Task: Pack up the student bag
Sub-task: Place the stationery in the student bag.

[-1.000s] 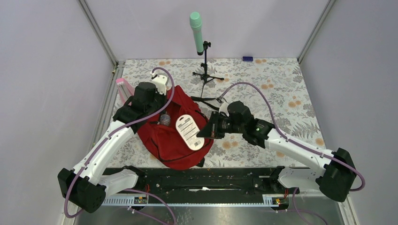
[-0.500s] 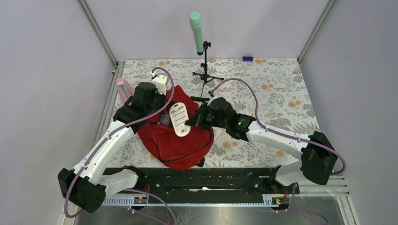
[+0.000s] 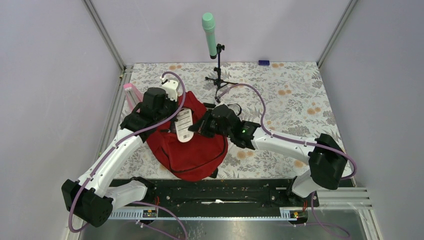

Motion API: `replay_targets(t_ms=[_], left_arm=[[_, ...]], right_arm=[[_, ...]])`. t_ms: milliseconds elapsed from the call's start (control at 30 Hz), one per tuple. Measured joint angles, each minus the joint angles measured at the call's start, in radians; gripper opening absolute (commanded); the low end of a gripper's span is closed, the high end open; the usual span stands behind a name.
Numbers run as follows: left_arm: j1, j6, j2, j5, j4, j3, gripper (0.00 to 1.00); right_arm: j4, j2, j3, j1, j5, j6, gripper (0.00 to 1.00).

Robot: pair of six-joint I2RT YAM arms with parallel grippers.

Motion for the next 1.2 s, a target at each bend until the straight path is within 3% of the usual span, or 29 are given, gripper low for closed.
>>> replay_targets(t_ms=[267,700,1200], left_arm=[[0.000,-0.001,0.000,0.016,0.001,0.000,0.00],[0.000,-0.002,0.000,0.025,0.003,0.000,0.00],[0.004,-0.006,0.000,0.031,0.008,0.000,0.00]], right_arm=[[0.042,0.007,-0.005,0.036,0.159,0.047,0.00],[0.106,0.170,0.065,0.051,0.373,0.003,0.00],[0.291,0.317,0.137,0.060,0.445,-0.063,0.02]])
